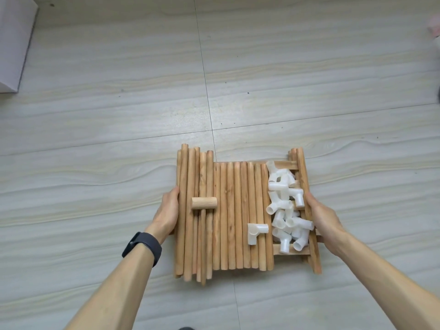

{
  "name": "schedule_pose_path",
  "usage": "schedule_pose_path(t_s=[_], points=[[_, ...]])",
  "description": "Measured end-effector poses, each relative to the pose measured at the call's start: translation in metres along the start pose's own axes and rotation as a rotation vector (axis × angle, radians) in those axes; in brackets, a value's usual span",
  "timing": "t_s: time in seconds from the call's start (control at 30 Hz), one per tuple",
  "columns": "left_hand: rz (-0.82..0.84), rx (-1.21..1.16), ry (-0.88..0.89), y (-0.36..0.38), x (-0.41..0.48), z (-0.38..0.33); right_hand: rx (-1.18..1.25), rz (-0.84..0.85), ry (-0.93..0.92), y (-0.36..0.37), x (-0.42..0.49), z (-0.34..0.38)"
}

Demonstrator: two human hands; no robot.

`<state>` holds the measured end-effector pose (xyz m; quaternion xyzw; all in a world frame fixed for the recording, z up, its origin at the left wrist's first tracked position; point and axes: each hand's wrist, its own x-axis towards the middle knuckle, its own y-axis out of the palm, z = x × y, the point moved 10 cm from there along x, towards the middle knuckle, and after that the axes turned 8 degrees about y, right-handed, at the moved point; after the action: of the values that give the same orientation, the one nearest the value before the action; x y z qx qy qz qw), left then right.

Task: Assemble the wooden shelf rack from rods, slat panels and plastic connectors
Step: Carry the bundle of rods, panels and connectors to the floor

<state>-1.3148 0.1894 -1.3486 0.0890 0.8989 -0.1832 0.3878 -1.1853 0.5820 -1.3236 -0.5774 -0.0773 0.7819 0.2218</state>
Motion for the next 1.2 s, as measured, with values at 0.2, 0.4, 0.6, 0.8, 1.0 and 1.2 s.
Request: schedule_pose_path(t_s=[0.2,0.4,0.6,0.8,1.0,1.2], points=[[0.0,-0.061,0.067,0.001,0.0,0.007,0.038,-0.013,-0.19,0.005,0.007,-0.002],[-0.007,-0.049,0.137,0.003,-0.003,0.001,0.096,0.008,-0.12,0.005,0.013,-0.01],[-0.026,-0.086,0.122,0.005,-0.032,0.012,0.068,0.074,-0.084,0.008,-0.002,-0.012],[0.018,0.111,0.192,-0.002,-0.085,0.005,-0.145,-0.011,-0.217,-0.003,-0.037,0.0],[0.053,0.586,0.37,-0.005,-0.131,-0.005,-0.422,-0.346,-0.687,0.019,-0.134,0.023],[-0.078,1.106,0.637,0.012,-0.165,-0.002,-0.681,-0.146,-0.879,0.121,-0.195,-0.016]])
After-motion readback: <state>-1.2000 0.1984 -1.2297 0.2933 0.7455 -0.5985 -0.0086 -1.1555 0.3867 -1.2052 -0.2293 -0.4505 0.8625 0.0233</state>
